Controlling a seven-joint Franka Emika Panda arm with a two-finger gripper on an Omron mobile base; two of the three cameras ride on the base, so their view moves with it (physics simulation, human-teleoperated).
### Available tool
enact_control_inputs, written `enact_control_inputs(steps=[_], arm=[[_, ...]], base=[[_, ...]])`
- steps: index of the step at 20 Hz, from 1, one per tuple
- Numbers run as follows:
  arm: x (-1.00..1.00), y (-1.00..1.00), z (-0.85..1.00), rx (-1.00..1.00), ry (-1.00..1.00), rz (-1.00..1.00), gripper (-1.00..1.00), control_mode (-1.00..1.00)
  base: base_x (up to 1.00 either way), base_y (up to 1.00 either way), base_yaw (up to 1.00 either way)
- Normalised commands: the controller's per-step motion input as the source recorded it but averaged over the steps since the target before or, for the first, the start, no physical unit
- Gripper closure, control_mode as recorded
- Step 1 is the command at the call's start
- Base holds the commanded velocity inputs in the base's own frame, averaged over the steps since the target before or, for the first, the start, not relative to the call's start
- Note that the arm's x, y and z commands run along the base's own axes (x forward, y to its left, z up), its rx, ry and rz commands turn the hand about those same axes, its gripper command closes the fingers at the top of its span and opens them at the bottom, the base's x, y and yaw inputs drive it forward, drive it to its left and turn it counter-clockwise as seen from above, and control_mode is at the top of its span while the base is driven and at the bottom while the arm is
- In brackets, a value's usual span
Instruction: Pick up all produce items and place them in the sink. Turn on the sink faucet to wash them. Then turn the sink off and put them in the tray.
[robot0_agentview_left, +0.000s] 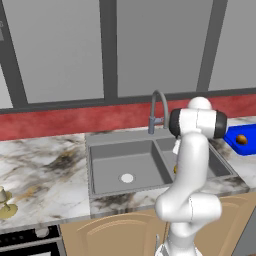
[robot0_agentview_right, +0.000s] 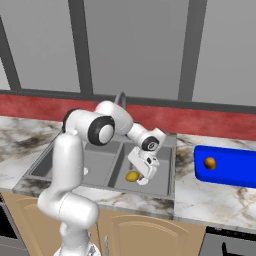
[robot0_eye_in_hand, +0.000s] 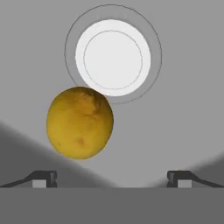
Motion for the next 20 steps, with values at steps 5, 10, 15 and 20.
enact_control_inputs(steps=[5, 10, 15, 20], arm=[[0.34, 0.06, -0.28, 0.0, -0.03, -0.02, -1.0, -1.0], [0.21, 0.0, -0.37, 0.0, -0.02, -0.02, -1.0, -1.0], [-0.01, 0.0, -0.18, 0.0, 0.0, -0.02, -1.0, -1.0], [-0.3, 0.1, 0.0, 0.0, -0.01, -0.06, -1.0, -1.0]], base=[[0.0, 0.0, 0.0], [0.0, 0.0, 0.0], [0.0, 0.0, 0.0], [0.0, 0.0, 0.0]])
